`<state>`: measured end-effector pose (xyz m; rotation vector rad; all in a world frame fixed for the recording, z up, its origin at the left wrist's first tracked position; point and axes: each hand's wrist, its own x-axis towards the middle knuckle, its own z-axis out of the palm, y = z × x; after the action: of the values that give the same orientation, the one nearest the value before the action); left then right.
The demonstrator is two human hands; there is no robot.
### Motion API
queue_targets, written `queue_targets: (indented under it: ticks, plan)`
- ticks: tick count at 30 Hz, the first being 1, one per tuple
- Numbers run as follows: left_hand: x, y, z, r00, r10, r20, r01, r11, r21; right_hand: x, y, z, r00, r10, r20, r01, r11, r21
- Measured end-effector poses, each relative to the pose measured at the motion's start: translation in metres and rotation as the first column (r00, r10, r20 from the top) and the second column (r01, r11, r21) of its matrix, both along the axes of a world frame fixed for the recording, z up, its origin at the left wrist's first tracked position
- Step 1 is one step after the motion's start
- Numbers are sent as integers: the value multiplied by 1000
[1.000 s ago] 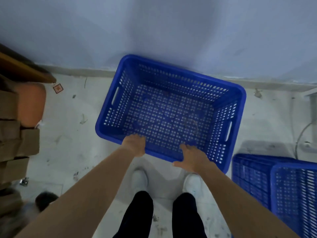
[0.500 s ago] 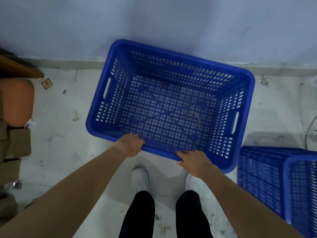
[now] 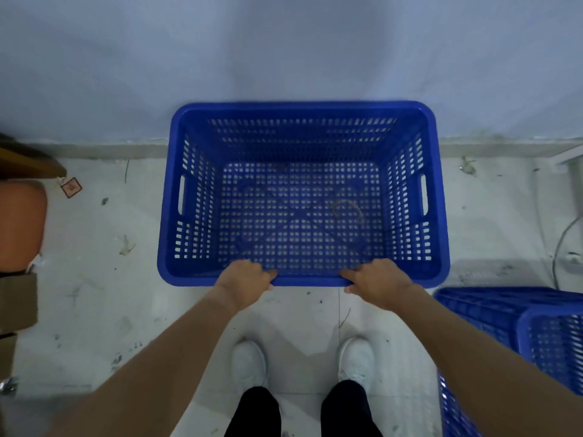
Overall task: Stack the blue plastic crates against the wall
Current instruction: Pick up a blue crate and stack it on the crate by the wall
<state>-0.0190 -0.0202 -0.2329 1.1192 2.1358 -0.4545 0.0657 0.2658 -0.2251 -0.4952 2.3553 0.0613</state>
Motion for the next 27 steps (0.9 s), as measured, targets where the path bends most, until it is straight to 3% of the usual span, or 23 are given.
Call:
queue_targets:
  ticks: [5,10,15,18,22,23,26,27]
  plan:
    - [11,0,4,995,-73,-62,71,997,-21,0,5,-3,1000,-15,-7,15,1000,-9]
    - [4,0,1,998,-62,-9,62,998,-1,2,4,-2,998,-49,-31,50,999,12]
    - [13,2,13,987,153,46,-153,988,7,9,6,7,968,-249,14,249,968,-10]
    - [5,2,35,823,533,195,-558,822,111,16,14,32,949,-315,-32,314,949,-26]
    - [-4,11,80,682,680,269,-721,688,89,29,18,84,922,-378,-80,378,926,-17]
    - [-5,12,92,621,721,307,-770,634,66,31,20,100,909,-409,-83,409,912,-22]
    - [-1,20,143,322,820,472,-927,375,-19,38,24,163,862,-504,-51,506,863,17]
    - [4,23,161,279,815,508,-944,331,-12,43,26,186,826,-562,-47,563,826,11]
